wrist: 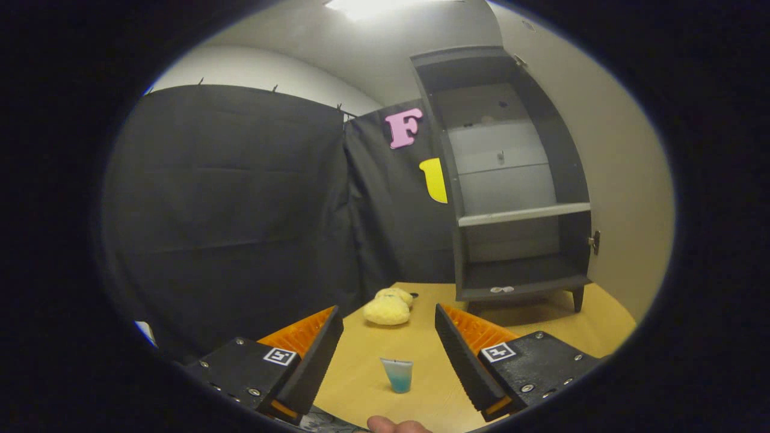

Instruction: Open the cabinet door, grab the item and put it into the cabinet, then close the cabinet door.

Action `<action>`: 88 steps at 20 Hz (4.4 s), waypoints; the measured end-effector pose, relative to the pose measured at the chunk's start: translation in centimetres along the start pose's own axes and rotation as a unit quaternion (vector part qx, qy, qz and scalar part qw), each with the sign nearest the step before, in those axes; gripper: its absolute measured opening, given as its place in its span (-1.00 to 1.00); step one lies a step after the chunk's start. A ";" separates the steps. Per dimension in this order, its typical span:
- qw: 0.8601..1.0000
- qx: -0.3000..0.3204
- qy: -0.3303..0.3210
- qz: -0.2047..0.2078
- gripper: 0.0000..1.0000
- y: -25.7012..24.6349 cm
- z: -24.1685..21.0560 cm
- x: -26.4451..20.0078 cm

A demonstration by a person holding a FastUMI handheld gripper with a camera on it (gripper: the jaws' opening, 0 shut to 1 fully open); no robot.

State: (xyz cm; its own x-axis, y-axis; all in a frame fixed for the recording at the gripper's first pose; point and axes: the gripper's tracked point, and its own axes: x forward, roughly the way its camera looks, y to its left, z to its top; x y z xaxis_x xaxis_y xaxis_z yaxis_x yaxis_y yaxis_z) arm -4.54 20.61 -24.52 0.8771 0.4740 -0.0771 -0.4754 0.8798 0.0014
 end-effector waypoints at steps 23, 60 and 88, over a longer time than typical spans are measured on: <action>0.985 -0.025 0.148 -0.089 0.02 0.1 -16.1 7.7; 0.983 -0.066 -0.017 -0.169 0.02 -21.6 26.5 20.8; 0.978 -0.002 0.037 -0.208 0.67 -34.6 22.0 31.7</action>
State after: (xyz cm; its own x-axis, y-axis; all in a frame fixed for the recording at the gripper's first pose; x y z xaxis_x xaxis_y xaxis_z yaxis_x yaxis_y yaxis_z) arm 41.18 5.99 -5.12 0.9872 0.0722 -0.1424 -0.0798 0.9956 -0.0486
